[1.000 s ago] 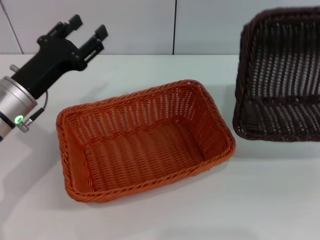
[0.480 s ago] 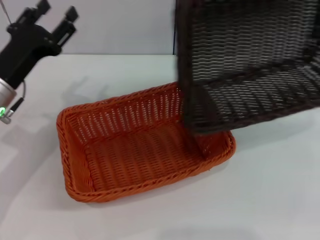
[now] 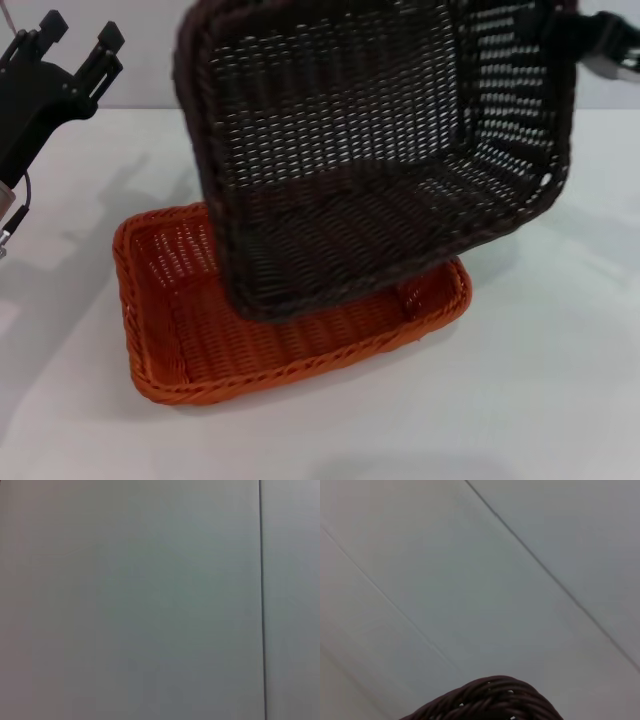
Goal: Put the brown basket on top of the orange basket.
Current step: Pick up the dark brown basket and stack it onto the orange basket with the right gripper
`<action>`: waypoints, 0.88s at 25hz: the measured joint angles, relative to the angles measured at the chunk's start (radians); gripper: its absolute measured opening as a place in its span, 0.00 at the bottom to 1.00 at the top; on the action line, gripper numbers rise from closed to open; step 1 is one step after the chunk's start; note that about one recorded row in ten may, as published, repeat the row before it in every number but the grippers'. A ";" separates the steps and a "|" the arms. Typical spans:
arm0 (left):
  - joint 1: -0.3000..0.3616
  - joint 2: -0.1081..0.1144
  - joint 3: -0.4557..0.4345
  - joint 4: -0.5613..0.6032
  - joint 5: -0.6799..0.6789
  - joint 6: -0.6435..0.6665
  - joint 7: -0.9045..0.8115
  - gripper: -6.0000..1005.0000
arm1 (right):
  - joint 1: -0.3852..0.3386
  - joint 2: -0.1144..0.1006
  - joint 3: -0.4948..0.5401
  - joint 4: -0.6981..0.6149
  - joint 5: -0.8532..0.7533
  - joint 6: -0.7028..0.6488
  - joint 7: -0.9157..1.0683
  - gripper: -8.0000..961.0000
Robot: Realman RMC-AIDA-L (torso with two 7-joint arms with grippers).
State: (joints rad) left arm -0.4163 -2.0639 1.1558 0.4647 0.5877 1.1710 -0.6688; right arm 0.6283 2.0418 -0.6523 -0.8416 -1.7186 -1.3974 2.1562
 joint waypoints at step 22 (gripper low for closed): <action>0.002 0.001 -0.015 -0.056 -0.010 -0.001 0.057 0.71 | -0.021 0.037 -0.339 0.061 0.007 0.188 0.171 0.18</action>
State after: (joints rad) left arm -0.4143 -2.0630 1.1412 0.4083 0.5778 1.1698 -0.6121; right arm 0.6073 2.0791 -0.9910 -0.7808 -1.7111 -1.2092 2.3273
